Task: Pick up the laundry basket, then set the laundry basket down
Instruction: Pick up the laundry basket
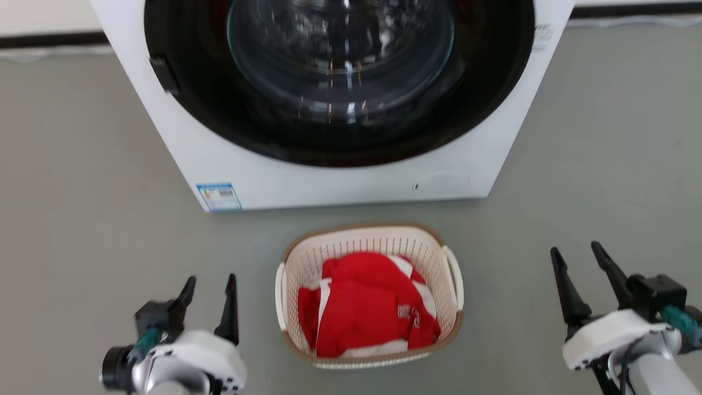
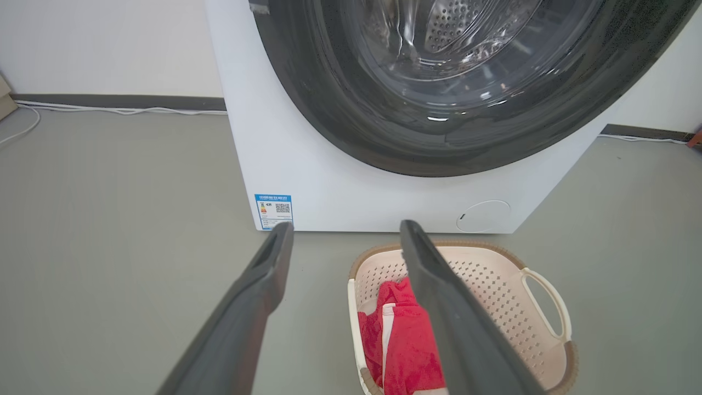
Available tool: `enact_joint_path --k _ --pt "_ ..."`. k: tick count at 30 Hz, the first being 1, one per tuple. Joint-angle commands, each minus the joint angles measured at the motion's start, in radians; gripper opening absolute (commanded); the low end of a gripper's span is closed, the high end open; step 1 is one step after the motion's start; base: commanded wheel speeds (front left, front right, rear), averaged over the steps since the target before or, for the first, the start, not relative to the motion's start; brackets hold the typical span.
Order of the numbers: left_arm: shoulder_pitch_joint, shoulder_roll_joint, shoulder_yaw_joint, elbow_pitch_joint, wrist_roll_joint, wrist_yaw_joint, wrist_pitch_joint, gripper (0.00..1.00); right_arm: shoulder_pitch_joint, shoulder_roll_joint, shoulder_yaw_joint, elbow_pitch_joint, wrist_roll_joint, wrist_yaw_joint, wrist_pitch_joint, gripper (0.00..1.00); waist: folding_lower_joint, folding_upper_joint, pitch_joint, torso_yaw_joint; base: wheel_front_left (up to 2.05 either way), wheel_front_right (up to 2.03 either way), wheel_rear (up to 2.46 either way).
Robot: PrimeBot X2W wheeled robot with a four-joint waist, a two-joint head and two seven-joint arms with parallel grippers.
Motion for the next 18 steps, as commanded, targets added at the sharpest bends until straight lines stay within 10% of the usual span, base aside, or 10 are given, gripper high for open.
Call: enact_joint_path --k 1,18 --pt "-0.078 0.014 0.012 0.011 -0.019 0.004 -0.006 1.0 -0.055 -0.023 0.032 0.016 0.012 0.006 -0.014 1.0 0.0 0.0 0.059 0.012 0.0 0.0 0.0" --pt "-0.508 0.014 -0.214 0.449 -0.216 0.03 -0.006 1.0 -0.413 -0.076 0.179 0.328 0.081 0.006 -0.014 1.0 0.0 0.0 0.39 0.058 0.0 0.0 0.0"
